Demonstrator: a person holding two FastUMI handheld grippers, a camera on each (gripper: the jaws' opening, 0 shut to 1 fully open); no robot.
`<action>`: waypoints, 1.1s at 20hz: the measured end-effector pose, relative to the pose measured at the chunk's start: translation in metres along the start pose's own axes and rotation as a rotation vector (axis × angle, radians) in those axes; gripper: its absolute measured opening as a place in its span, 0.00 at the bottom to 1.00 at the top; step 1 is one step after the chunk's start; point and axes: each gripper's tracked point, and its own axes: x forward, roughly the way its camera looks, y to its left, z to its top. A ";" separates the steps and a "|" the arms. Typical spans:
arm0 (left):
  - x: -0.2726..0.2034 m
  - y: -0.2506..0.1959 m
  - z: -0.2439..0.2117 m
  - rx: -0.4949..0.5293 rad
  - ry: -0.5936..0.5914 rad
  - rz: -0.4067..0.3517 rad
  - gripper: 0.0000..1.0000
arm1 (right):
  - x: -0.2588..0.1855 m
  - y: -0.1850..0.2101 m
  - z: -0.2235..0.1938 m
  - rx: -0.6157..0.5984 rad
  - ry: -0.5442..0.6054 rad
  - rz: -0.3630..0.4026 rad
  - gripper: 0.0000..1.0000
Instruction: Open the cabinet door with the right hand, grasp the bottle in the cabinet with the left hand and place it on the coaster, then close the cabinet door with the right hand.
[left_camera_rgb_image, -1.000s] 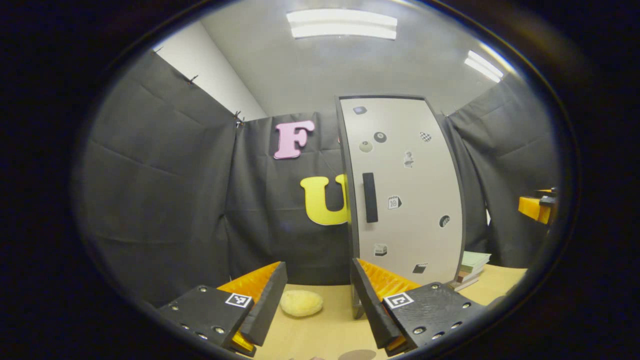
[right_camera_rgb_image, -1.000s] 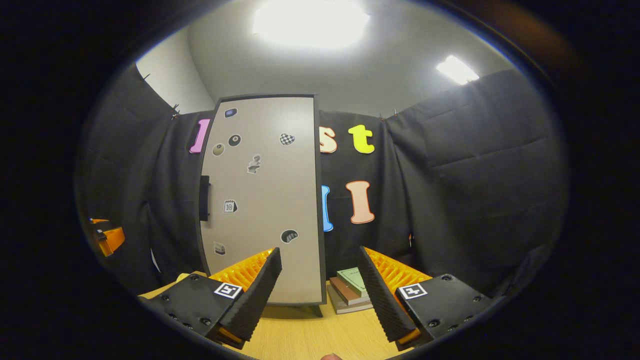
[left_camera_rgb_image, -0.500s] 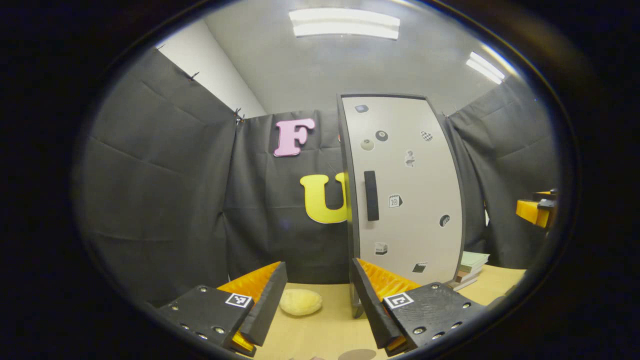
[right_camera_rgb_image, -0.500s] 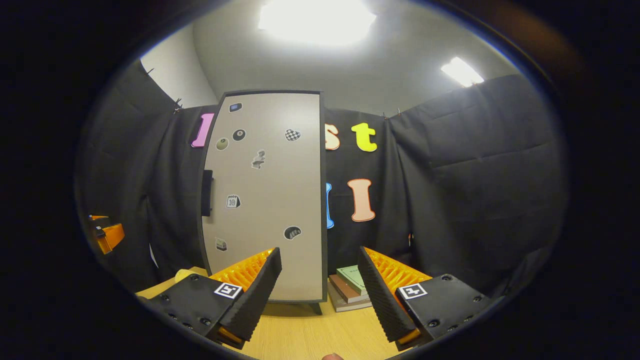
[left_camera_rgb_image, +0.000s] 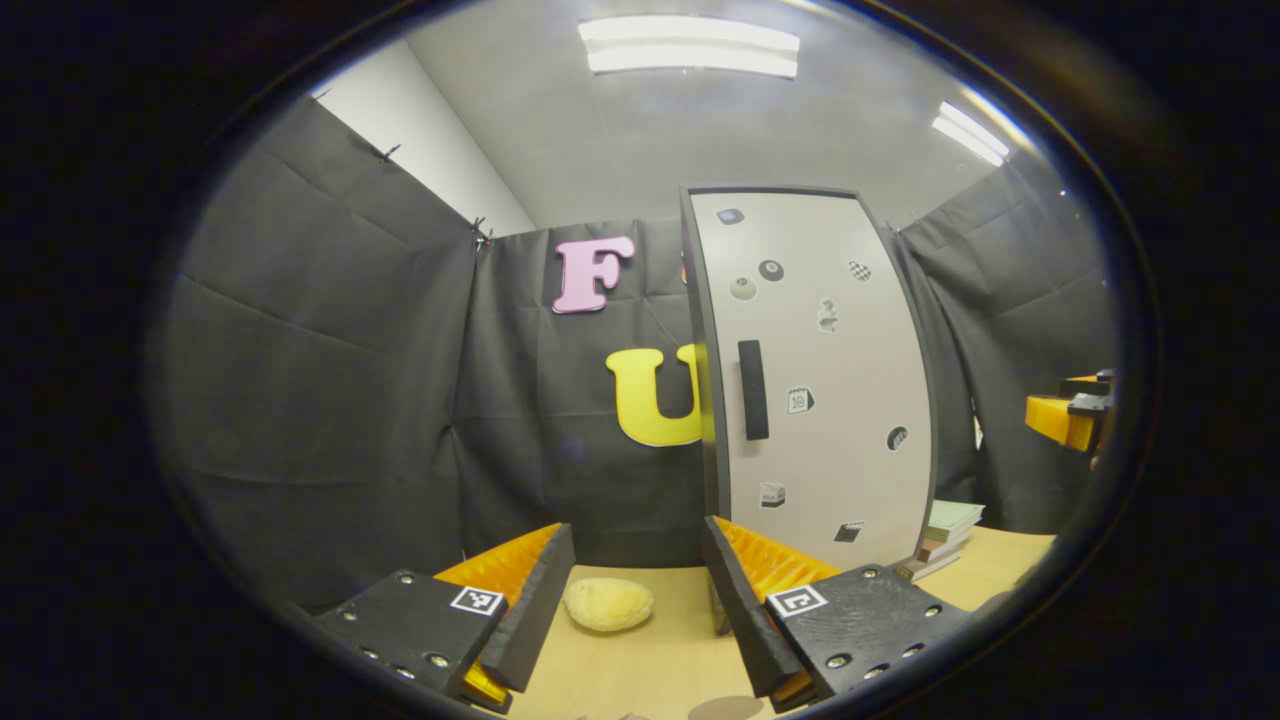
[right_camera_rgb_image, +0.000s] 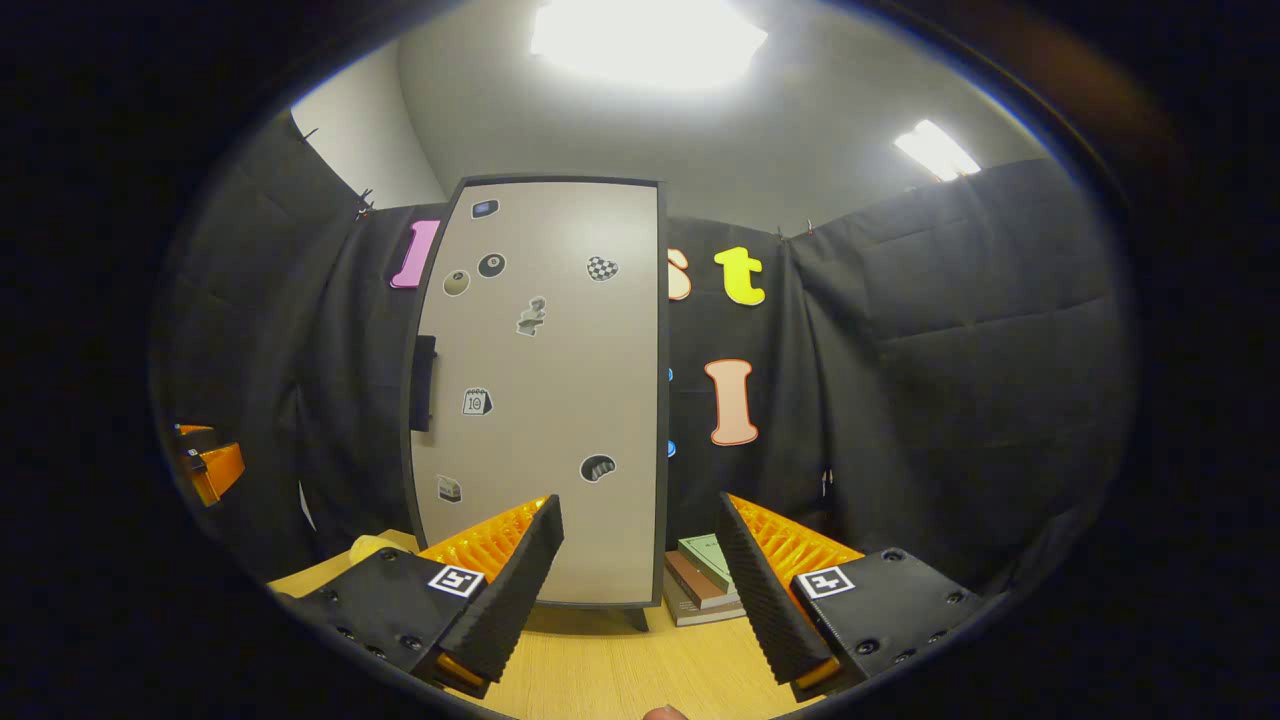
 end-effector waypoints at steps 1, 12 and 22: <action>-0.002 0.004 -0.001 0.002 0.001 0.007 0.77 | 0.003 0.005 0.001 0.000 -0.001 0.008 0.97; -0.018 0.063 -0.007 0.035 0.027 0.137 0.77 | 0.057 0.070 0.024 0.030 -0.016 0.115 0.98; -0.051 0.125 -0.005 0.070 0.030 0.290 0.77 | 0.108 0.149 0.059 0.051 -0.044 0.237 0.98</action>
